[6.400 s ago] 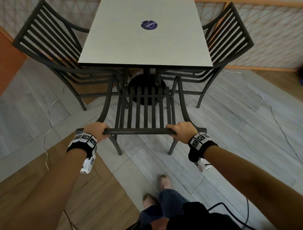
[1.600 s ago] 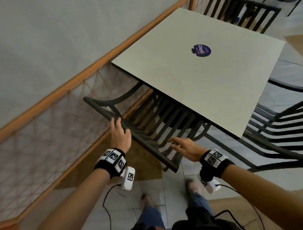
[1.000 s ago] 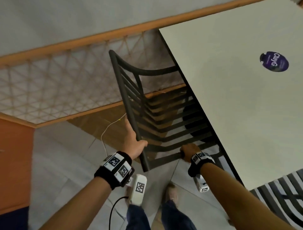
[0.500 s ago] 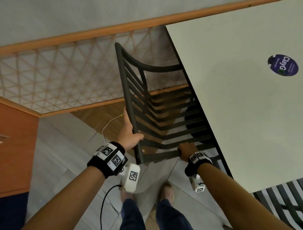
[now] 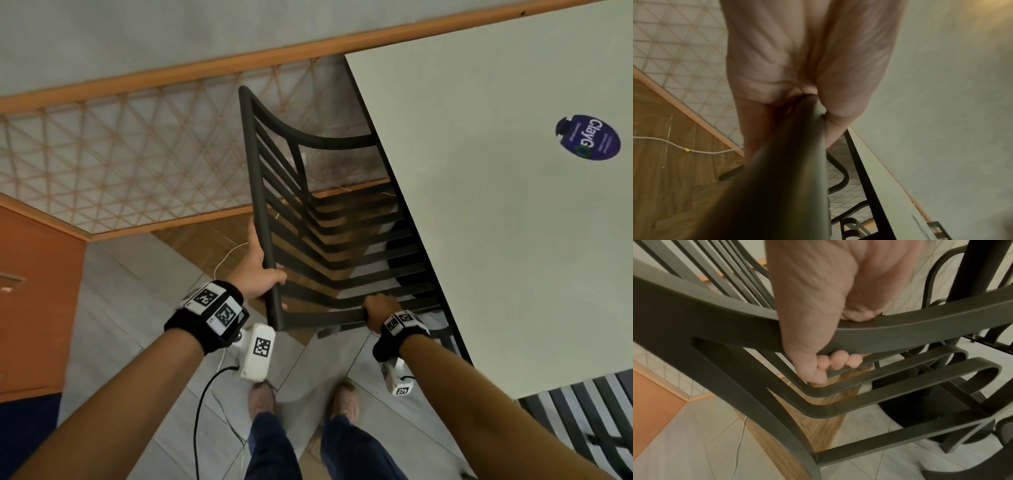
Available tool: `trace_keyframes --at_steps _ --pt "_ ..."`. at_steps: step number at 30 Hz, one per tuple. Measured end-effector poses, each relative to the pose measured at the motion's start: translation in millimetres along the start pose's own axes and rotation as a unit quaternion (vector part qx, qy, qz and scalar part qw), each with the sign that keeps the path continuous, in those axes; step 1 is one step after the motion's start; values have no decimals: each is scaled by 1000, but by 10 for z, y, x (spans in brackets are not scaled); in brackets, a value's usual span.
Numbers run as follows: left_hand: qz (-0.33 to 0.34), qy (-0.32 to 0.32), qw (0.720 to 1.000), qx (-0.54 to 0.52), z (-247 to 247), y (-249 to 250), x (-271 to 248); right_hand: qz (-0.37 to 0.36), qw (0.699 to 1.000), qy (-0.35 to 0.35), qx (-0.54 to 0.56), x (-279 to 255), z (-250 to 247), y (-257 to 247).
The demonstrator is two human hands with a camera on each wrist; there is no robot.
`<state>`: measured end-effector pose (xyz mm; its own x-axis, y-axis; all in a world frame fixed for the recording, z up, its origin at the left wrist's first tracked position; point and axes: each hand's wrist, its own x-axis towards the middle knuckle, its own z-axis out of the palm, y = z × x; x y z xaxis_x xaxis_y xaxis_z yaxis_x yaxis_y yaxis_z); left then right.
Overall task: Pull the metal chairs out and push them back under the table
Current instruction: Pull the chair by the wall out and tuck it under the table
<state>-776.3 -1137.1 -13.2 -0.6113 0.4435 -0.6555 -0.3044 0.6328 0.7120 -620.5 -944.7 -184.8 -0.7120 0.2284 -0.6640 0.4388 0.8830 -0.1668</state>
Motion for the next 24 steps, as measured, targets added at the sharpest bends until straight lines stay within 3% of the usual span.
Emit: trace_keyframes --at_steps 6,16,24 --pt "-13 31 999 -30 82 -2 -151 -23 998 24 60 -251 -4 37" --pt "80 141 987 13 534 -375 -731 -16 973 69 221 -938 6 -81" --pt "1 176 984 -39 1280 -1104 -1519 -49 974 59 215 -2159 590 107"
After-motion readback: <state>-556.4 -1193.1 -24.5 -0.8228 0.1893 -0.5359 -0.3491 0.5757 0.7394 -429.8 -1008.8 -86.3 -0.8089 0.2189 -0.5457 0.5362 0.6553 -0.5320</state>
